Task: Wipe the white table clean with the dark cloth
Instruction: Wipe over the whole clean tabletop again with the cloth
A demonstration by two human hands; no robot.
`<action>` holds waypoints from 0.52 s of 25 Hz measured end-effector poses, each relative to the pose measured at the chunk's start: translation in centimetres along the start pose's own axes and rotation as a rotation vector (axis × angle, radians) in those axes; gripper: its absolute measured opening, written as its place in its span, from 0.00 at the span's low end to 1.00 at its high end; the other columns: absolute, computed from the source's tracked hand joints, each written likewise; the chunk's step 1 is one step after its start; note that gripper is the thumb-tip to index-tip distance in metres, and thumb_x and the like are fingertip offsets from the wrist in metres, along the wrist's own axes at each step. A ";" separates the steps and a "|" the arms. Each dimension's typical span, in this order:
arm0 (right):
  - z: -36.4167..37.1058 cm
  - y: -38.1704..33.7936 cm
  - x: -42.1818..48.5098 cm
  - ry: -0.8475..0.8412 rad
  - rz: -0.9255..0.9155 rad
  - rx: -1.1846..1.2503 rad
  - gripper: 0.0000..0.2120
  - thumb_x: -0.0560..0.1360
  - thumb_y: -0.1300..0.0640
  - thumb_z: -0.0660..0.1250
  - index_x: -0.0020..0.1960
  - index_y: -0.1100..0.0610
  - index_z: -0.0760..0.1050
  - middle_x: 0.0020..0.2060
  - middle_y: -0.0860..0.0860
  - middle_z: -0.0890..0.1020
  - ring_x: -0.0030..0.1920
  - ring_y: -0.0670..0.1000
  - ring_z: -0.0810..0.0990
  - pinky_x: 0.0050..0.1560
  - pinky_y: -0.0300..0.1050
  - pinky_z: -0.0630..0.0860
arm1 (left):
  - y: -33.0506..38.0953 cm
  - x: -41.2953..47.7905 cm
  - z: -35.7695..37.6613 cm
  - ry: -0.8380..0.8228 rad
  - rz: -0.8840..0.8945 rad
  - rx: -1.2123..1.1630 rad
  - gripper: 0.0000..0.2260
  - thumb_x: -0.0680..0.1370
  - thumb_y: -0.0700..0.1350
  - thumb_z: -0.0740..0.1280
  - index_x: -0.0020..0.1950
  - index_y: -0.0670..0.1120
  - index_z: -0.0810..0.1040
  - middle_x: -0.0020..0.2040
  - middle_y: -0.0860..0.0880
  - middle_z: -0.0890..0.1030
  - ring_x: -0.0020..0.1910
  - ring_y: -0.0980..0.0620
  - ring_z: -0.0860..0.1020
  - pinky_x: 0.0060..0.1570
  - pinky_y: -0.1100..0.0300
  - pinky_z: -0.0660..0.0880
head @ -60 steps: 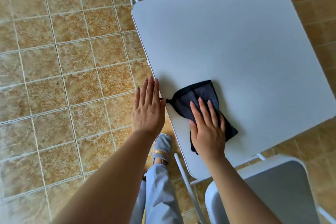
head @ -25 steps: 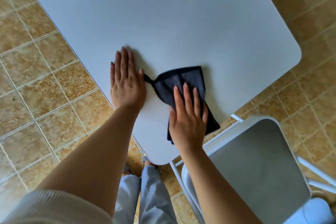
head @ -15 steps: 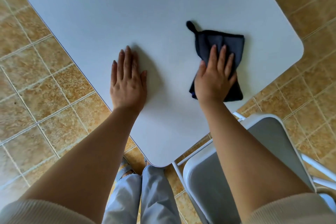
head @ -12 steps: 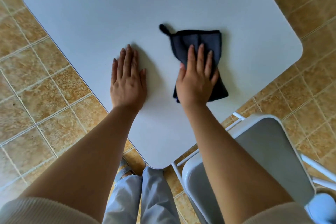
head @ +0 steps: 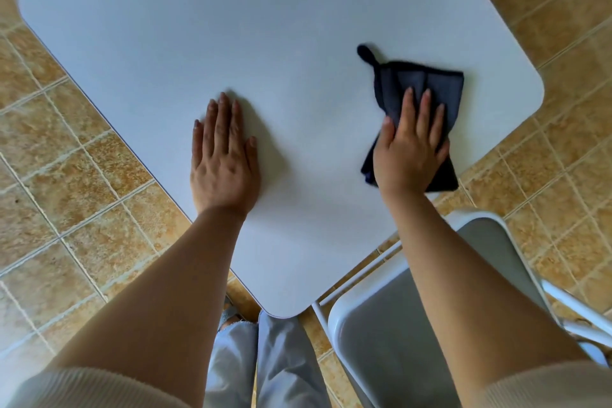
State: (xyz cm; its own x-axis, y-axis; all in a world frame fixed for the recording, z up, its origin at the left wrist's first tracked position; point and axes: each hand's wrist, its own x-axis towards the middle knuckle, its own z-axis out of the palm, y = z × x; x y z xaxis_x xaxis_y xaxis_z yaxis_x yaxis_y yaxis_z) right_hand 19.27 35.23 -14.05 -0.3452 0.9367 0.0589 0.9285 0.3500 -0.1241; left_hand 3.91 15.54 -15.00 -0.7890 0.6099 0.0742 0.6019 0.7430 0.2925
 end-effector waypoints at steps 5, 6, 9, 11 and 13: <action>1.7 -7.2 2.4 0.082 -0.221 0.058 0.24 0.80 0.45 0.58 0.75 0.47 0.68 0.75 0.49 0.69 0.75 0.56 0.66 0.69 0.60 0.66 | -0.1 0.0 0.0 0.000 0.002 -0.001 0.24 0.84 0.48 0.50 0.79 0.43 0.56 0.79 0.46 0.56 0.78 0.49 0.54 0.77 0.54 0.47; 1.8 -7.8 1.3 0.101 -0.291 0.068 0.23 0.80 0.45 0.59 0.74 0.47 0.70 0.74 0.49 0.71 0.75 0.55 0.68 0.68 0.59 0.67 | -0.2 0.0 0.0 0.006 0.002 -0.001 0.24 0.83 0.48 0.50 0.79 0.42 0.56 0.79 0.45 0.57 0.78 0.49 0.54 0.77 0.54 0.47; 0.9 -5.5 -3.0 0.080 -0.509 0.085 0.21 0.83 0.46 0.57 0.75 0.47 0.69 0.75 0.48 0.70 0.75 0.54 0.67 0.69 0.57 0.67 | -0.2 0.0 0.0 0.010 0.007 0.001 0.24 0.83 0.47 0.51 0.79 0.42 0.57 0.79 0.45 0.58 0.78 0.49 0.55 0.77 0.54 0.47; 0.0 -1.8 -4.9 0.062 -0.542 0.051 0.21 0.83 0.45 0.56 0.76 0.46 0.67 0.76 0.48 0.68 0.76 0.53 0.65 0.69 0.56 0.67 | -0.1 0.1 0.0 0.005 0.005 -0.003 0.24 0.83 0.47 0.51 0.79 0.42 0.57 0.79 0.45 0.57 0.78 0.50 0.54 0.77 0.55 0.47; -0.3 0.7 -4.7 0.058 -0.415 0.005 0.22 0.83 0.44 0.55 0.76 0.46 0.65 0.76 0.47 0.67 0.77 0.53 0.64 0.70 0.56 0.66 | -0.1 0.1 0.0 0.001 -0.001 -0.005 0.24 0.84 0.47 0.50 0.79 0.43 0.57 0.79 0.46 0.57 0.78 0.50 0.54 0.77 0.55 0.46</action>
State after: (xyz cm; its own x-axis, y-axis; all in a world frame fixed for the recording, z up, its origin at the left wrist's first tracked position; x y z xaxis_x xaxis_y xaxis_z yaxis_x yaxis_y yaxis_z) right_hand 21.57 31.12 -14.09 -0.6817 0.7138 0.1603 0.7113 0.6980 -0.0829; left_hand 3.75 15.57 -15.06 -0.7897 0.6089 0.0748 0.6005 0.7423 0.2974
